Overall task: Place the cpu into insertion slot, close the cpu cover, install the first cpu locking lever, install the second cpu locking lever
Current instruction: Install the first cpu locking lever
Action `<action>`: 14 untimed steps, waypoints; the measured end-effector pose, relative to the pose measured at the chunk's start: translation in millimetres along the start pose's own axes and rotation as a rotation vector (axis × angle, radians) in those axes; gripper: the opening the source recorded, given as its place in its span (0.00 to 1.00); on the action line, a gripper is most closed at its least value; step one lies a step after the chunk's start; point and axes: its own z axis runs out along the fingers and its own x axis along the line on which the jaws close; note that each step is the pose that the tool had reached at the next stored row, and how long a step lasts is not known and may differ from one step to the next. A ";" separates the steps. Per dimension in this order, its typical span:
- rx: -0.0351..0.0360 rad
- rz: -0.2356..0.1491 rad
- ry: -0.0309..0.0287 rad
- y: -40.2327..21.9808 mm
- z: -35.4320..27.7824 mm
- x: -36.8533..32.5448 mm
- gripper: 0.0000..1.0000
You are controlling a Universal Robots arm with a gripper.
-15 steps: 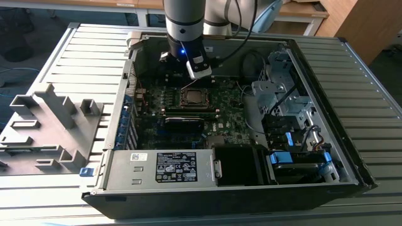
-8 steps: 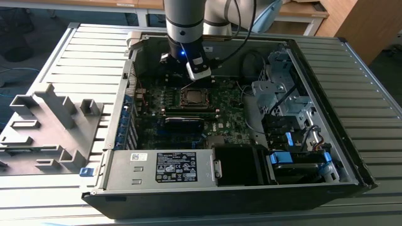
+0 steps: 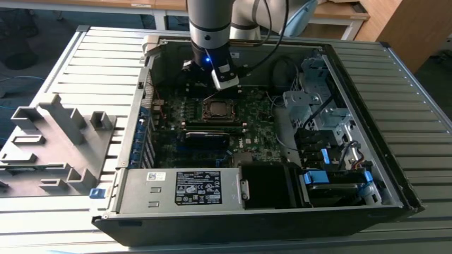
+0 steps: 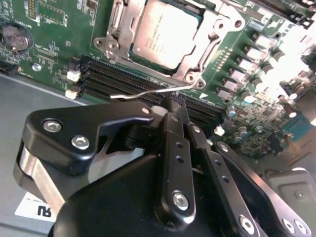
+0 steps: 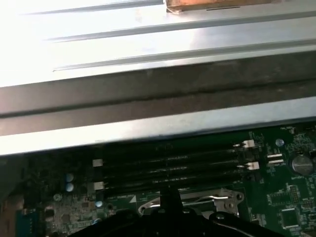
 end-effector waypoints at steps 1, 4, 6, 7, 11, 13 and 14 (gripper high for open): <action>0.0012 0.000 -0.0002 0.3 0.3 -2.0 0.11; 0.0048 0.000 -0.0008 1.2 1.2 -7.0 0.11; 0.0050 0.000 -0.0008 1.3 1.2 -7.1 0.11; 0.0050 0.000 -0.0008 1.3 1.2 -7.1 0.11; 0.0052 0.001 -0.0004 1.9 1.8 -10.7 0.11; 0.0053 0.002 -0.0004 2.4 2.4 -15.5 0.11; 0.0054 0.002 -0.0006 2.7 2.8 -18.0 0.11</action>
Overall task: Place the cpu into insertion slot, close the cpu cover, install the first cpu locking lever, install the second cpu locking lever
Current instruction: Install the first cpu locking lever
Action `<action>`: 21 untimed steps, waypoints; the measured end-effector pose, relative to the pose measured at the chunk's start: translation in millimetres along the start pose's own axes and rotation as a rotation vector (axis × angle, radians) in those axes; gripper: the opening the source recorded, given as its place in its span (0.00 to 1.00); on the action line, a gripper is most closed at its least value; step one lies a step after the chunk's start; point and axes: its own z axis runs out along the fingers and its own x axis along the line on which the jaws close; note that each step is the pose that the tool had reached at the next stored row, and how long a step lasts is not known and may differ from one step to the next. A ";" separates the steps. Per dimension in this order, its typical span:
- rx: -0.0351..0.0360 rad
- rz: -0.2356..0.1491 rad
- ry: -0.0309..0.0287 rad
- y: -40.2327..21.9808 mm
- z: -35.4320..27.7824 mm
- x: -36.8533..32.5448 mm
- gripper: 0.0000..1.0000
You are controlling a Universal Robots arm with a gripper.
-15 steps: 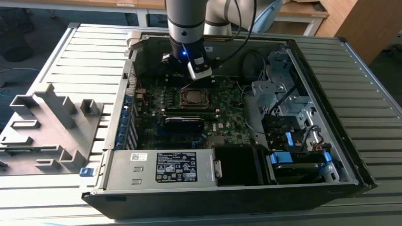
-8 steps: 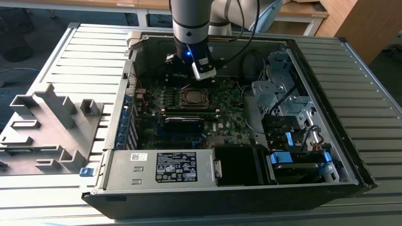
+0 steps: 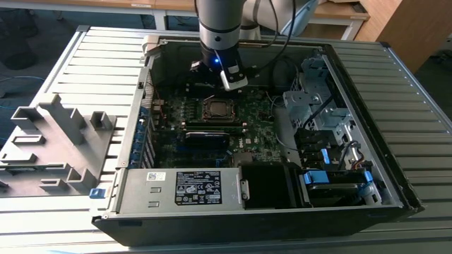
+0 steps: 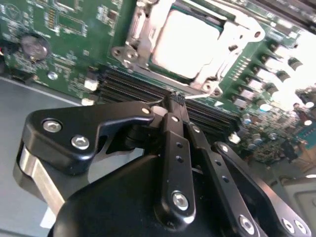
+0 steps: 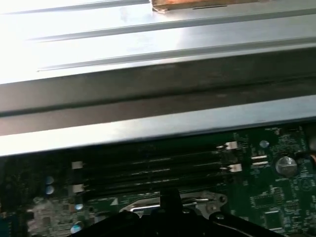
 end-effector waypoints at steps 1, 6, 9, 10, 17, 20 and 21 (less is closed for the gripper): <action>0.0001 0.000 -0.0001 0.3 0.2 -2.6 0.11; 0.0004 0.032 -0.0060 0.9 1.5 -8.2 0.11; 0.0004 0.068 -0.0129 1.3 2.7 -8.2 0.11; 0.0004 0.075 -0.0143 1.8 3.1 -8.1 0.11; 0.0003 0.088 -0.0167 6.9 5.4 -7.1 0.11; -0.0004 0.088 -0.0206 6.5 7.4 -6.8 0.11; -0.0010 0.087 -0.0247 6.3 8.5 -6.7 0.11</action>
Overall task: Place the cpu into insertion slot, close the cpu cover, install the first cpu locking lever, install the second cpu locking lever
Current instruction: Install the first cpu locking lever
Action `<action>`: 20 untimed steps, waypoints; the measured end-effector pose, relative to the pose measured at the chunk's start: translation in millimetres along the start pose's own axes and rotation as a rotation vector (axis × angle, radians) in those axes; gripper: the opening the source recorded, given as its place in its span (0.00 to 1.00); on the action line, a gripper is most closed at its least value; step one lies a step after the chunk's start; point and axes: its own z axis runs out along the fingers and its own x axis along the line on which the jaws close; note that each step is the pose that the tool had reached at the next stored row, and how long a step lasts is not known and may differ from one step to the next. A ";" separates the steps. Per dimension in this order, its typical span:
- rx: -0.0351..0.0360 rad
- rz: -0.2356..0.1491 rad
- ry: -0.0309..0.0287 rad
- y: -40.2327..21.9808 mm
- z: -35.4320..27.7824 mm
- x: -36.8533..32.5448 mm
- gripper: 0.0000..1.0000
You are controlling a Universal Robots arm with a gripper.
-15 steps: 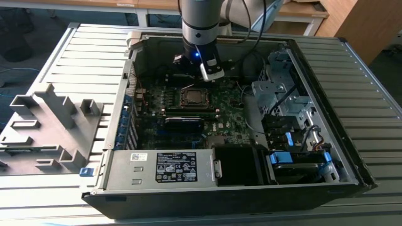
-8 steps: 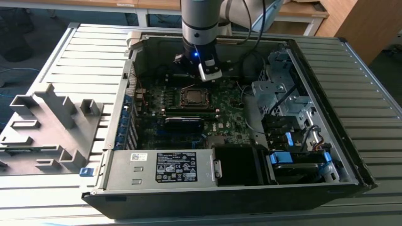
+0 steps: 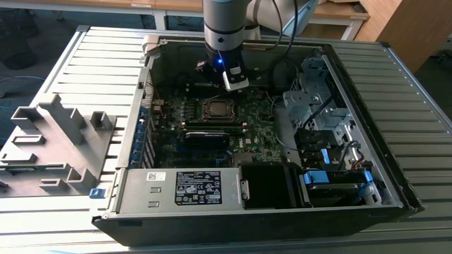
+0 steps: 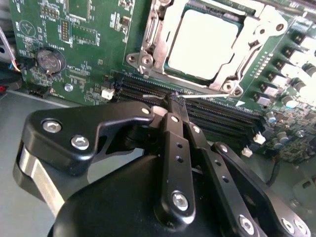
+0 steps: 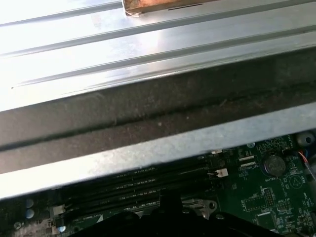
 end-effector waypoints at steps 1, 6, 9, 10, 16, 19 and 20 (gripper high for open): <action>-0.0011 -0.001 -0.0047 -0.2 1.0 0.1 0.11; -0.0030 -0.003 -0.0134 -0.6 2.7 0.4 0.11; -0.0034 -0.003 -0.0137 -0.7 3.0 0.4 0.11; -0.0036 -0.003 -0.0142 -0.8 3.5 0.4 0.11; -0.0056 0.001 -0.0265 -1.7 7.7 0.4 0.11; -0.0054 0.021 -0.0304 -1.0 8.1 0.6 0.11; -0.0052 0.026 -0.0312 -0.6 8.2 0.7 0.11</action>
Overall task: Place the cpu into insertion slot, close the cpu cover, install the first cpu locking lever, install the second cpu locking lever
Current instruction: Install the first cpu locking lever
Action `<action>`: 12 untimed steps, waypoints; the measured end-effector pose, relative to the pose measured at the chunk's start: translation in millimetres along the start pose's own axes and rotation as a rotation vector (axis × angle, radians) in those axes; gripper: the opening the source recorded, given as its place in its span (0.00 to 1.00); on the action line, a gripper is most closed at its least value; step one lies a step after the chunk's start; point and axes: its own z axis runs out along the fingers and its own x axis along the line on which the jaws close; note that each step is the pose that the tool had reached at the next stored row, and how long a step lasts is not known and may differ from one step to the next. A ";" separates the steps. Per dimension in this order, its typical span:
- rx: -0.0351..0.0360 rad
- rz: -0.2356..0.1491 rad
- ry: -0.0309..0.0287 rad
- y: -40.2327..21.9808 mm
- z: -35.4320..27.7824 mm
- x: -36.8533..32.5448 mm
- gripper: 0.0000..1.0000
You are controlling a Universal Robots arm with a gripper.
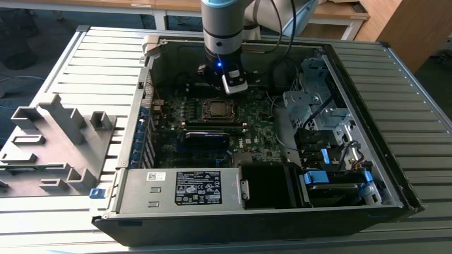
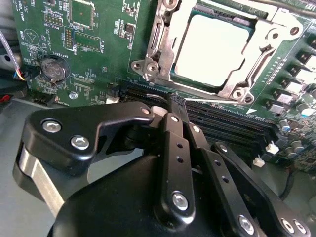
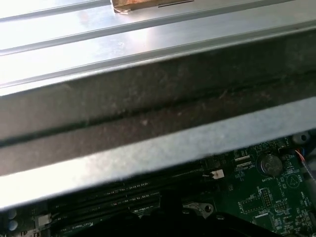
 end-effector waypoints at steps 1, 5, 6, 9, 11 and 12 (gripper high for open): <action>0.0001 0.003 -0.0007 0.4 0.1 0.1 0.11; 0.0005 0.015 -0.0030 2.5 0.4 1.4 0.11; 0.0005 0.017 -0.0033 2.6 0.5 1.5 0.11; 0.0005 0.022 -0.0046 2.8 0.7 2.1 0.11; 0.0008 0.026 -0.0053 2.9 0.7 2.9 0.11; 0.0009 0.028 -0.0056 2.9 0.7 3.4 0.11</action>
